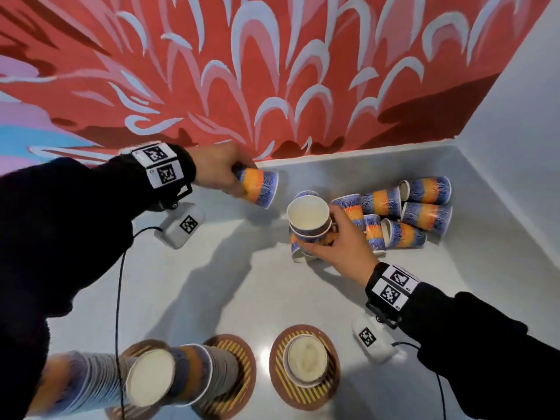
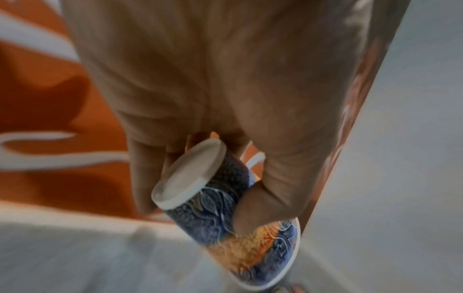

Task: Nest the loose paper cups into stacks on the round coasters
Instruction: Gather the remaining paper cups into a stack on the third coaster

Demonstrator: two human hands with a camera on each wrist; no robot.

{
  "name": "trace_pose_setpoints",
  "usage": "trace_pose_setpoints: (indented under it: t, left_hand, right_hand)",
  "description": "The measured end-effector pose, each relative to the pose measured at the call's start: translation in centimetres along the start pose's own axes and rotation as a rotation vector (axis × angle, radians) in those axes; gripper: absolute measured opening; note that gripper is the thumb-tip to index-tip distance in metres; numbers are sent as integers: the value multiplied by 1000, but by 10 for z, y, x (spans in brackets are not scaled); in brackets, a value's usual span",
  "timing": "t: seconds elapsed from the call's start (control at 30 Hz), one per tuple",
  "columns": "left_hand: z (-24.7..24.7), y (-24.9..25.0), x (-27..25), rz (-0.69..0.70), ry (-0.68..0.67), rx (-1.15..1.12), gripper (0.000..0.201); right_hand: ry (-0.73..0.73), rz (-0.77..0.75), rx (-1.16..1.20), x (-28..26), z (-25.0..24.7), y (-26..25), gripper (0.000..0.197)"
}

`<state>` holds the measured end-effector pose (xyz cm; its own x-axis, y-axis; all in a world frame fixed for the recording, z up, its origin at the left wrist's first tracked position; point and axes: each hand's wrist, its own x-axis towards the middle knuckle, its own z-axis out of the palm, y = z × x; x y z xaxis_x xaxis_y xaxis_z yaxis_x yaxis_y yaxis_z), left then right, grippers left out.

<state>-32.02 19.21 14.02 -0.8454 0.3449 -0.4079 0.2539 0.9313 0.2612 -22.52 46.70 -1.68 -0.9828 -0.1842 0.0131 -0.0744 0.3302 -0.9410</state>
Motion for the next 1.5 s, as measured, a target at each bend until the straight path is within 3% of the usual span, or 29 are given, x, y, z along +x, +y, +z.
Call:
trace_pose_setpoints:
  t: [0.07, 0.2, 0.4, 0.63, 0.73, 0.87, 1.03, 1.2, 1.3, 1.5]
  left_hand:
    - [-32, 26, -27, 22, 103, -68, 42]
    - [-65, 73, -77, 143, 294, -343, 67]
    - [-33, 130, -126, 343, 244, -780, 85]
    - [6, 146, -153, 276, 169, -559, 108]
    - [6, 159, -176, 391, 222, -452, 116]
    - [12, 181, -202, 585, 235, -179, 101]
    - [35, 180, -210, 617, 302, 126, 72]
    - [65, 162, -224, 514, 448, -25, 72]
    - [94, 151, -227, 431, 500, -127, 79]
    - [162, 137, -212, 340, 515, -317, 82]
  right_hand:
    - [8, -23, -10, -8, -5, -10, 74]
    - [21, -72, 35, -29, -19, -30, 73]
    - [-10, -161, 99, -67, -40, -69, 74]
    - [-8, -223, 171, -112, -53, -105, 65]
    - [-46, -246, 183, -128, -58, -110, 62]
    - [-128, -259, 211, -144, -66, -121, 60]
    - [-219, -254, 227, -156, -77, -125, 71]
    - [-181, -210, 390, -161, -87, -127, 78]
    - [-186, -234, 448, -166, -87, -129, 73]
    - [-131, -341, 252, -171, -64, -134, 60]
